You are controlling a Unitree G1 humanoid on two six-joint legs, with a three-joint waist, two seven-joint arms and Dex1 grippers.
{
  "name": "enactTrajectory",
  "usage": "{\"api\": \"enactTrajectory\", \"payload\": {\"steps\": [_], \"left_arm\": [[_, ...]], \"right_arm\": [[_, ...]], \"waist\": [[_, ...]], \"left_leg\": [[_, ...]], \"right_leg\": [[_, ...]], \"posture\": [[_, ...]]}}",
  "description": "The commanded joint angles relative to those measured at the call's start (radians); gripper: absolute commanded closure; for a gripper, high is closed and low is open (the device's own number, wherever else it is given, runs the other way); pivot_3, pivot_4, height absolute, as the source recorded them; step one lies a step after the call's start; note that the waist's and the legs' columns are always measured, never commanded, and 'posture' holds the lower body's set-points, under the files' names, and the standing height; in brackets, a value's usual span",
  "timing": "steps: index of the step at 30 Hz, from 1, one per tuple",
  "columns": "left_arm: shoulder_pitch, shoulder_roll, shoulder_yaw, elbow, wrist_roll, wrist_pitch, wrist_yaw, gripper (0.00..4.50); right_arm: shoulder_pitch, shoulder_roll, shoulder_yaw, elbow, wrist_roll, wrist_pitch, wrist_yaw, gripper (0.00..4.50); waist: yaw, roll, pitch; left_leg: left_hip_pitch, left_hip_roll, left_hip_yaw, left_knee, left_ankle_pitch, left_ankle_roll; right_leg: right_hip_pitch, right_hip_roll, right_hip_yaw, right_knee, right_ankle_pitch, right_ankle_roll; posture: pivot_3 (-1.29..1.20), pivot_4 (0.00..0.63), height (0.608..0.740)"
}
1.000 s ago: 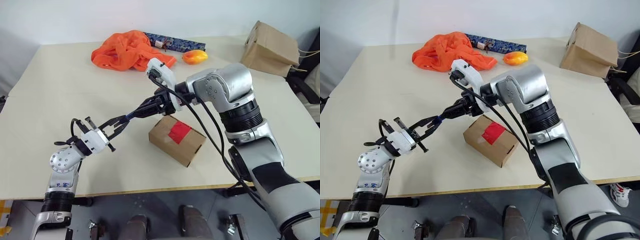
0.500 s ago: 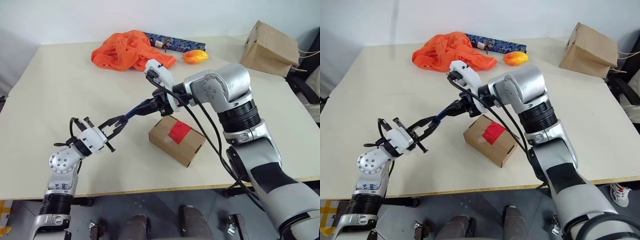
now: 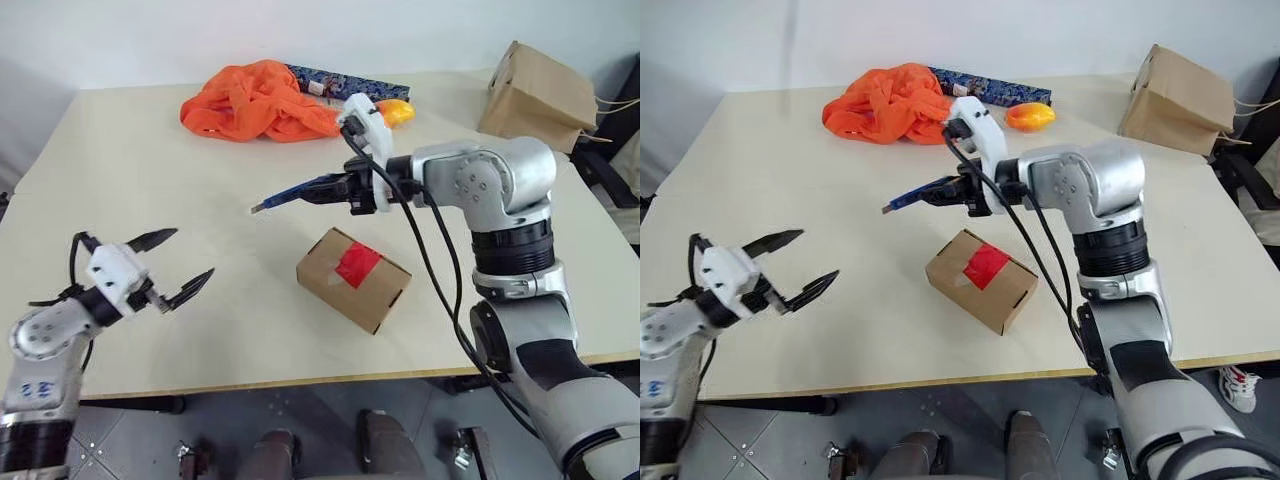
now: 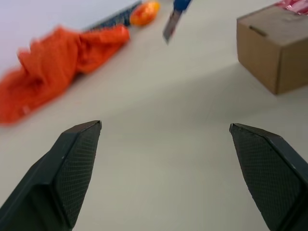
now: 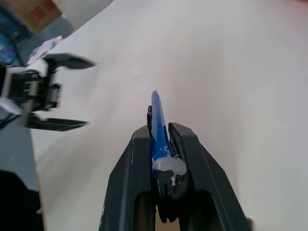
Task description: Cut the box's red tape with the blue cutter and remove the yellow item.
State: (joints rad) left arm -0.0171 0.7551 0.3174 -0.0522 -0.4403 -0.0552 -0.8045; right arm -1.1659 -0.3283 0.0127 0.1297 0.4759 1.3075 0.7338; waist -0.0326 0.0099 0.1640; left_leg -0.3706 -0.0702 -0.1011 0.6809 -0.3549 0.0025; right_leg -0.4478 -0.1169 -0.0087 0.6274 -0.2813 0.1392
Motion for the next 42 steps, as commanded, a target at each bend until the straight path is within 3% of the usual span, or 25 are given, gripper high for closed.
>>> {"api": "enactTrajectory", "payload": {"steps": [1, 5, 8, 17, 23, 30, 42], "left_arm": [[-0.011, 0.021, 0.016, -0.128, -0.073, 0.120, -0.001, 0.00], [-0.098, 0.011, -0.033, -0.168, -0.055, 0.200, 0.025, 0.00], [-0.252, -0.019, -0.157, -0.198, -0.049, 0.335, 0.049, 0.00], [-0.557, -0.170, -0.400, -0.150, -0.091, 0.702, 0.053, 2.75], [-0.666, -0.202, -0.482, -0.084, -0.088, 0.916, 0.027, 4.43], [-0.723, -0.247, -0.509, -0.034, -0.083, 1.105, 0.059, 4.50], [-0.722, -0.255, -0.538, -0.010, -0.038, 1.095, 0.048, 4.50]], "right_arm": [[0.005, -0.013, -0.065, -0.078, 0.039, 0.009, -0.032, 4.35], [0.035, -0.033, -0.102, -0.128, 0.070, 0.036, -0.054, 4.35], [0.070, -0.060, -0.156, -0.197, 0.099, 0.076, -0.082, 4.35], [0.170, -0.180, -0.200, -0.399, 0.139, 0.151, -0.140, 4.35], [0.249, -0.243, -0.193, -0.522, 0.157, 0.192, -0.171, 4.35], [0.288, -0.258, -0.212, -0.613, 0.199, 0.239, -0.182, 4.35], [0.382, -0.330, -0.111, -0.626, 0.189, 0.189, -0.181, 4.35]], "waist": [[0.007, 0.000, 0.000], [0.008, 0.000, 0.000], [0.012, 0.000, 0.000], [0.001, 0.000, 0.000], [0.002, 0.000, 0.000], [0.007, 0.000, 0.000], [0.011, -0.001, 0.000]], "left_leg": [[0.000, 0.000, 0.000, 0.000, 0.000, 0.000], [0.000, -0.001, -0.001, 0.001, 0.000, 0.000], [0.000, -0.002, -0.001, 0.001, 0.000, 0.001], [0.001, -0.003, 0.000, 0.000, 0.000, 0.003], [0.001, -0.003, 0.001, 0.002, 0.000, 0.002], [0.001, -0.004, 0.001, 0.002, 0.000, 0.002], [0.002, -0.004, 0.001, 0.003, 0.000, 0.002]], "right_leg": [[0.000, 0.000, 0.000, 0.000, 0.000, 0.000], [0.001, 0.000, 0.000, 0.000, 0.000, 0.000], [0.001, 0.000, -0.001, 0.000, 0.000, 0.000], [-0.001, 0.001, -0.001, 0.000, 0.001, 0.001], [0.000, 0.001, 0.000, 0.000, 0.001, 0.002], [-0.001, 0.001, 0.000, 0.000, 0.001, 0.002], [0.001, 0.000, 0.001, 0.000, 0.001, 0.002]], "posture": [[0.00, 0.150, 0.740], [0.00, 0.150, 0.740], [0.00, 0.150, 0.740], [0.00, 0.150, 0.740], [0.00, 0.150, 0.740], [0.00, 0.150, 0.740], [0.00, 0.150, 0.740]]}}
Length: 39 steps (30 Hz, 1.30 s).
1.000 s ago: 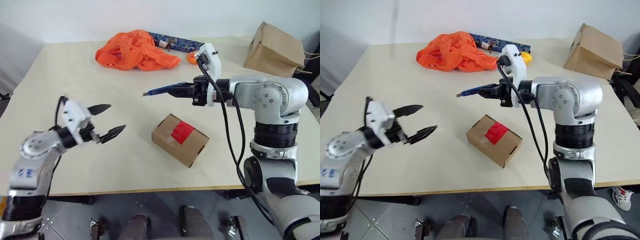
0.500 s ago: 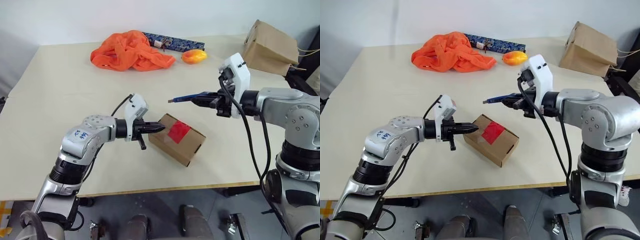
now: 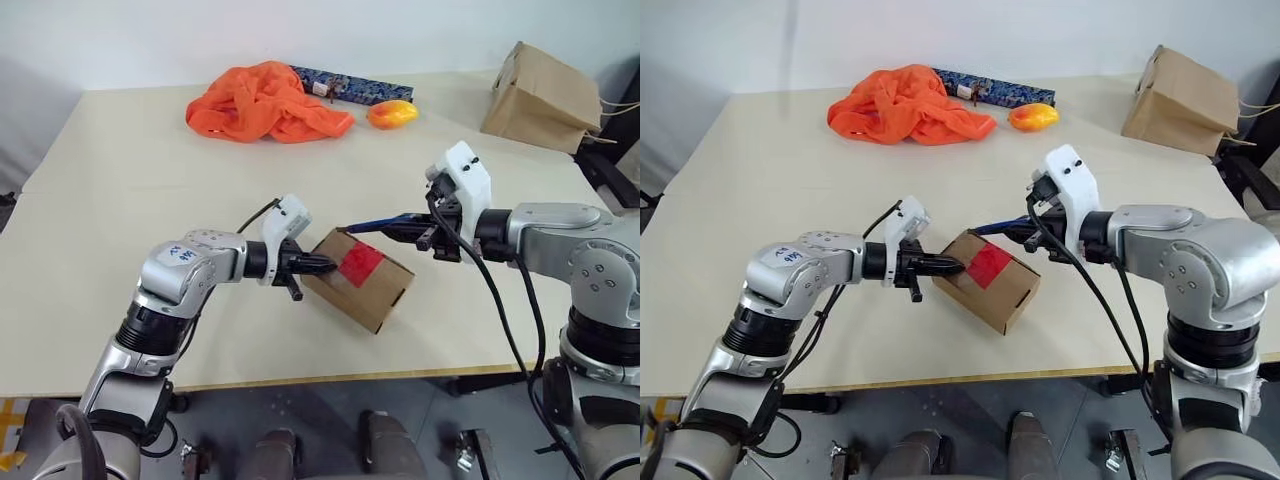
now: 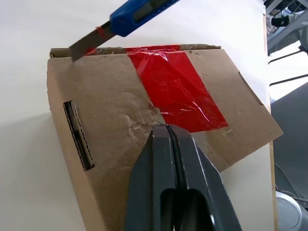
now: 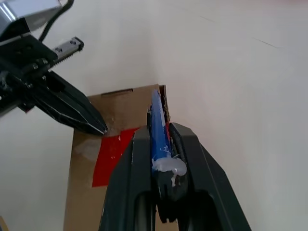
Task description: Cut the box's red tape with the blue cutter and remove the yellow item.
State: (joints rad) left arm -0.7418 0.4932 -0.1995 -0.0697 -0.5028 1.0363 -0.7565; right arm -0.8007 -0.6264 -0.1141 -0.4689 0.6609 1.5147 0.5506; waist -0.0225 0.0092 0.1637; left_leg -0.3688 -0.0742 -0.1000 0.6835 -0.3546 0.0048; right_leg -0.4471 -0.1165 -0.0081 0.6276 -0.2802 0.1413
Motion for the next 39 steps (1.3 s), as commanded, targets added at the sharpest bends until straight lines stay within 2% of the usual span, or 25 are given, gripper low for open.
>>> {"api": "enactTrajectory", "payload": {"steps": [1, 26, 33, 39], "left_arm": [[0.003, 0.007, -0.022, 0.007, 0.026, 0.004, 0.000, 4.50], [-0.001, -0.002, -0.032, 0.005, 0.034, 0.001, -0.018, 4.50], [-0.002, -0.004, -0.032, 0.007, 0.037, 0.000, -0.015, 4.50], [0.001, -0.005, -0.040, 0.009, 0.045, -0.006, -0.015, 4.50]], "right_arm": [[0.022, -0.039, 0.018, -0.028, 0.003, -0.023, 0.002, 4.35], [0.086, -0.142, -0.048, -0.008, 0.013, -0.055, -0.014, 4.35], [0.017, -0.090, -0.093, -0.032, 0.079, -0.033, -0.020, 4.35], [0.038, -0.100, -0.067, -0.046, 0.073, -0.062, -0.033, 4.35]], "waist": [[0.001, 0.000, 0.000], [0.029, -0.001, -0.001], [0.029, -0.001, -0.001], [0.028, -0.001, -0.001]], "left_leg": [[0.000, 0.000, 0.000, 0.000, 0.000, 0.000], [0.000, -0.001, 0.000, 0.001, 0.000, 0.001], [0.000, -0.001, 0.000, 0.001, 0.000, 0.001], [0.000, -0.001, 0.000, 0.001, 0.000, 0.001]], "right_leg": [[0.000, 0.000, 0.000, 0.000, 0.000, 0.000], [0.001, 0.000, 0.001, -0.001, 0.000, 0.001], [0.001, 0.000, 0.001, -0.001, 0.000, 0.001], [0.001, 0.000, 0.001, -0.001, 0.000, 0.001]], "posture": [[0.00, 0.150, 0.740], [0.00, 0.150, 0.740], [0.00, 0.150, 0.740], [0.00, 0.150, 0.740]]}}
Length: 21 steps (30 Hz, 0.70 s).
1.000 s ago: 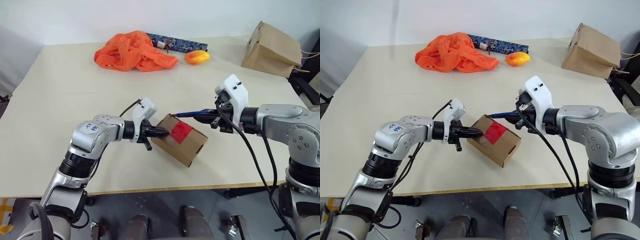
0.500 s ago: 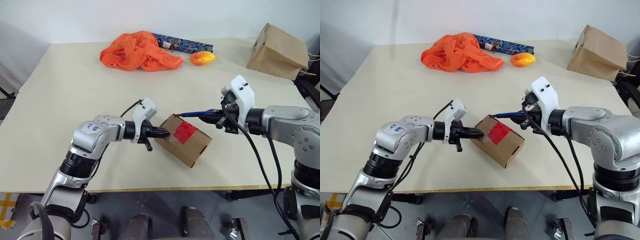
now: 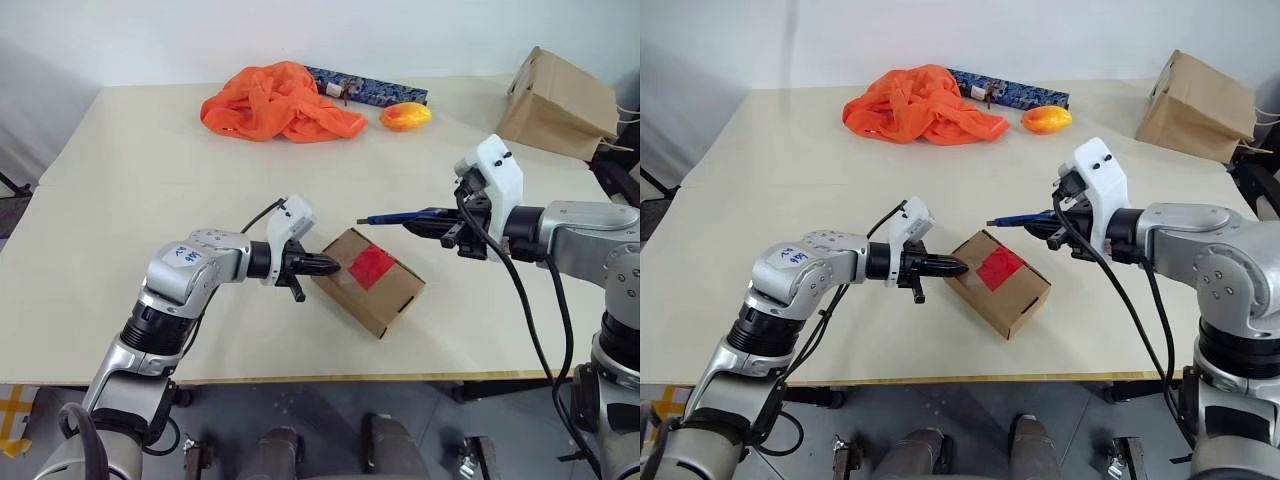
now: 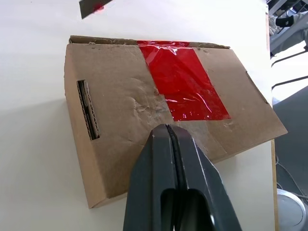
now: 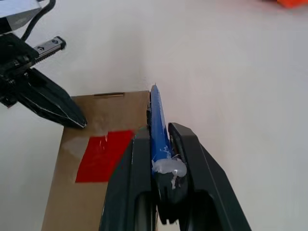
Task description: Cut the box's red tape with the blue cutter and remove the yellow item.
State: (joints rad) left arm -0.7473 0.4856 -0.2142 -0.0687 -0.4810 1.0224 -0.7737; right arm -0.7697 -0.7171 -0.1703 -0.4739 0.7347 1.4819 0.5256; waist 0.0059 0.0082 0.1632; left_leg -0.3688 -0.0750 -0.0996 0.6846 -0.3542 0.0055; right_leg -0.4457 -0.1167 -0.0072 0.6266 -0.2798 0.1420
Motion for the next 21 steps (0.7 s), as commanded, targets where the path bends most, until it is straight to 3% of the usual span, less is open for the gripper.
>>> {"api": "enactTrajectory", "payload": {"steps": [1, 13, 21], "left_arm": [[0.007, 0.003, -0.026, 0.007, 0.023, 0.008, 0.002, 4.50], [0.005, 0.003, -0.028, 0.015, 0.036, 0.001, -0.003, 4.50], [-0.007, -0.006, -0.047, 0.037, 0.058, 0.000, 0.007, 4.50]], "right_arm": [[0.012, -0.009, -0.011, -0.042, 0.002, -0.030, -0.008, 4.35], [0.106, -0.079, 0.047, -0.070, -0.006, -0.052, 0.001, 4.35], [0.018, -0.073, 0.015, -0.062, 0.026, -0.024, -0.002, 4.35]], "waist": [[0.000, 0.000, 0.000], [-0.001, 0.000, 0.000], [-0.001, 0.000, 0.000]], "left_leg": [[0.000, 0.000, 0.000, 0.000, 0.000, 0.000], [0.000, 0.000, 0.000, 0.000, 0.000, 0.000], [0.000, 0.000, 0.000, 0.000, 0.000, 0.000]], "right_leg": [[0.000, 0.000, 0.000, 0.000, 0.000, 0.000], [0.000, 0.000, 0.000, 0.000, 0.000, 0.000], [0.000, 0.000, 0.000, 0.000, 0.000, 0.000]], "posture": [[0.00, 0.150, 0.740], [0.00, 0.150, 0.740], [0.00, 0.150, 0.740]]}}
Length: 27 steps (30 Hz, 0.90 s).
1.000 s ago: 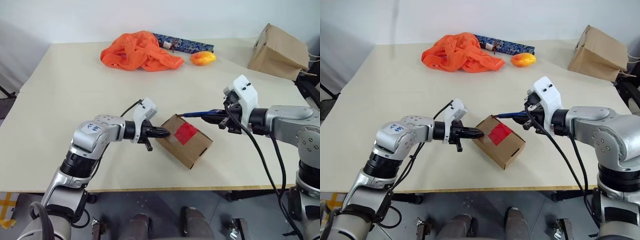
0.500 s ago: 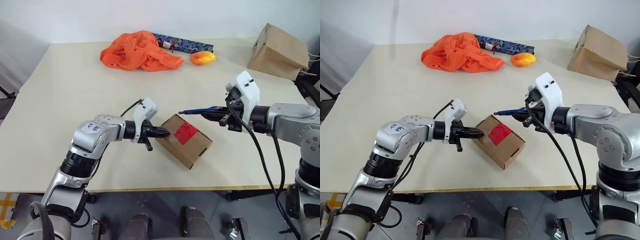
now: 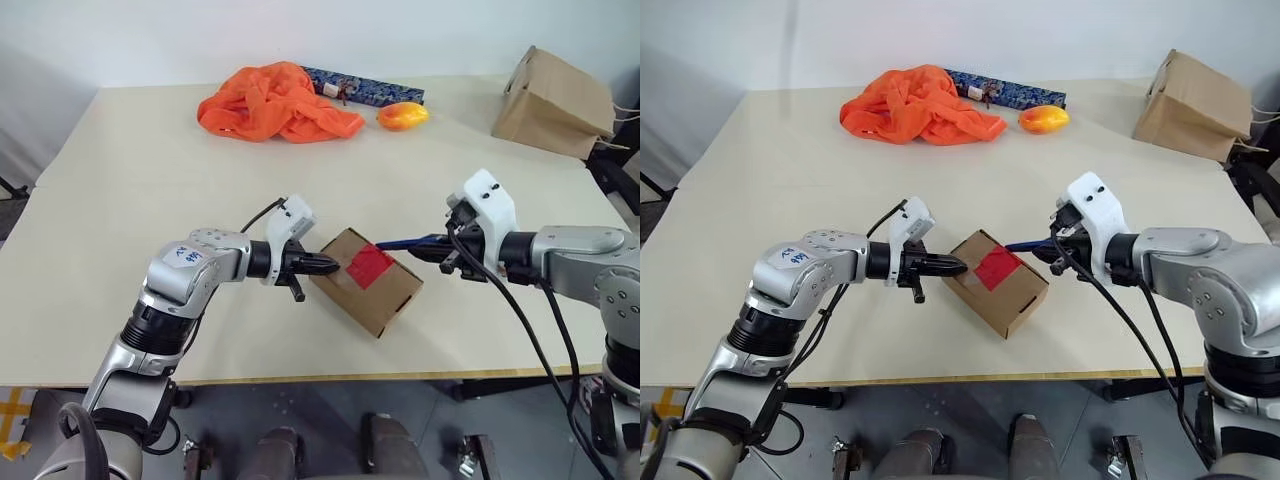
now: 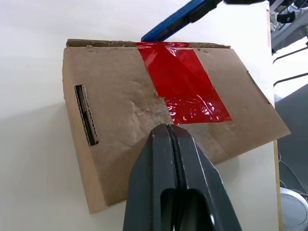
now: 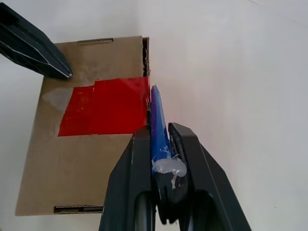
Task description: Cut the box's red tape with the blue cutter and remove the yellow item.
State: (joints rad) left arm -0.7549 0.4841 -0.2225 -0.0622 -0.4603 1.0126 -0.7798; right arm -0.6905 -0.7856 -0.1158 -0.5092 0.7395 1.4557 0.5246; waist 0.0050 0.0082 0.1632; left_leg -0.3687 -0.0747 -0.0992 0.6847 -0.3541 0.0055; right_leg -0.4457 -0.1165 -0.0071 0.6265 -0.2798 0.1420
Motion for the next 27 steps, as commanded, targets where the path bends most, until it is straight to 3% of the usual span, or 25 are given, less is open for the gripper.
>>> {"api": "enactTrajectory", "payload": {"steps": [1, 9, 27], "left_arm": [[-0.002, -0.006, -0.041, 0.035, 0.039, 0.010, 0.013, 4.50], [-0.009, -0.013, -0.047, 0.043, 0.045, 0.013, 0.012, 4.50], [-0.007, -0.012, -0.070, 0.049, 0.063, 0.013, 0.016, 4.50]], "right_arm": [[-0.075, 0.001, -0.042, -0.021, 0.022, 0.005, -0.004, 4.35], [-0.074, 0.030, -0.019, -0.015, 0.022, 0.004, -0.018, 4.35], [-0.054, -0.015, -0.012, -0.052, 0.042, 0.037, -0.003, 4.35]], "waist": [[0.000, 0.000, 0.000], [0.001, 0.000, 0.000], [0.001, 0.000, 0.000]], "left_leg": [[0.000, 0.000, 0.000, 0.000, 0.000, 0.000], [0.000, 0.000, 0.000, 0.000, 0.000, 0.000], [0.000, 0.000, 0.000, 0.000, 0.000, 0.000]], "right_leg": [[0.000, 0.000, 0.000, 0.000, 0.000, 0.000], [0.000, 0.000, 0.000, 0.000, 0.000, 0.000], [0.000, 0.000, 0.000, 0.000, 0.000, 0.000]], "posture": [[0.00, 0.150, 0.740], [0.00, 0.150, 0.740], [0.00, 0.150, 0.740]]}}
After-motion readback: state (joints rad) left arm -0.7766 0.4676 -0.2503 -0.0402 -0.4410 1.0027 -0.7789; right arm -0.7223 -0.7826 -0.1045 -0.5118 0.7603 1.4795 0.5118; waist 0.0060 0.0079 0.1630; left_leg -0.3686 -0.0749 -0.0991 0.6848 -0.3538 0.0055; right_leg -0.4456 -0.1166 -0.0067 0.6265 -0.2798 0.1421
